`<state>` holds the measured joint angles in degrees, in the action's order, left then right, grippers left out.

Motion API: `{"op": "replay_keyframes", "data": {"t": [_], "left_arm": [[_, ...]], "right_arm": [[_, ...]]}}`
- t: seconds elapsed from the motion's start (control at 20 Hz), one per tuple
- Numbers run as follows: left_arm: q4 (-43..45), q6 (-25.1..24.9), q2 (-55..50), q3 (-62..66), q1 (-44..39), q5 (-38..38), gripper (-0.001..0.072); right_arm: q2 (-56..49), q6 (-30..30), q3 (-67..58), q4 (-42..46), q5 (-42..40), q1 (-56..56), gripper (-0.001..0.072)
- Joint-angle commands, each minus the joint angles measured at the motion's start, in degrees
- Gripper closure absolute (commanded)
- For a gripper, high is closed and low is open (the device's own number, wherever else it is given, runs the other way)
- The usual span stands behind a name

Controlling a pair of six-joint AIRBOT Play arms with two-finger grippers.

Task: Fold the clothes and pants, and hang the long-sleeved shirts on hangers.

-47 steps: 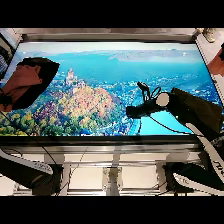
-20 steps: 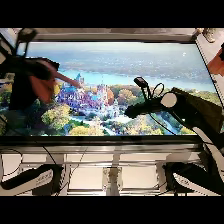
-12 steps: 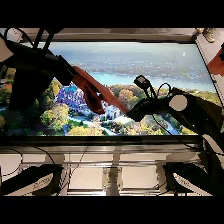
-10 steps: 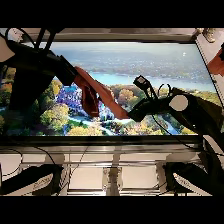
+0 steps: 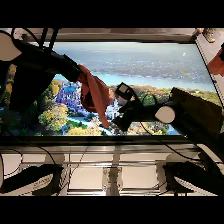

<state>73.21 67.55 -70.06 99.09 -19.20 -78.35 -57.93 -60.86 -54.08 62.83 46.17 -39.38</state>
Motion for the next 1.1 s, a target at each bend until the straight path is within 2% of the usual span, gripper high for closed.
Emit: {"op": "replay_keyframes", "data": {"t": [0.0,0.1,0.25,0.4,0.55,0.75,1.05], "left_arm": [[-0.02,0.92,-0.09,0.04,-0.04,0.92,0.0678],[0.0,0.87,-0.09,0.04,-0.04,0.9,0.0678],[0.0,0.87,-0.09,0.04,-0.04,0.87,0.0678],[0.0,0.87,-0.09,0.04,-0.04,0.9,0.0678],[0.0,0.87,-0.09,0.04,-0.04,0.81,0.0678],[0.04,0.85,-0.09,0.04,-0.02,0.72,0.0678],[0.0,0.85,-0.09,0.04,-0.02,0.72,0.0678]], "right_arm": [[-1.44,-6.1,-0.07,3.48,-11.67,-5.77,0.0164],[-3.58,-6.25,-0.07,5.25,-11.87,-5.97,0.0165],[-5.7,-11.76,-0.09,14.1,-11.67,-5.95,0.0167],[-6.25,-14.75,-0.09,17.42,-12.44,-5.95,0.0173],[-6.73,-15.23,-0.17,18.6,-13.9,-5.55,0.0173],[-6.71,-15.02,-5.09,18.58,-7.78,-4.59,0.0173],[-8.02,-15.02,-5.77,18.12,-6.91,-4.61,0.0173]]}}
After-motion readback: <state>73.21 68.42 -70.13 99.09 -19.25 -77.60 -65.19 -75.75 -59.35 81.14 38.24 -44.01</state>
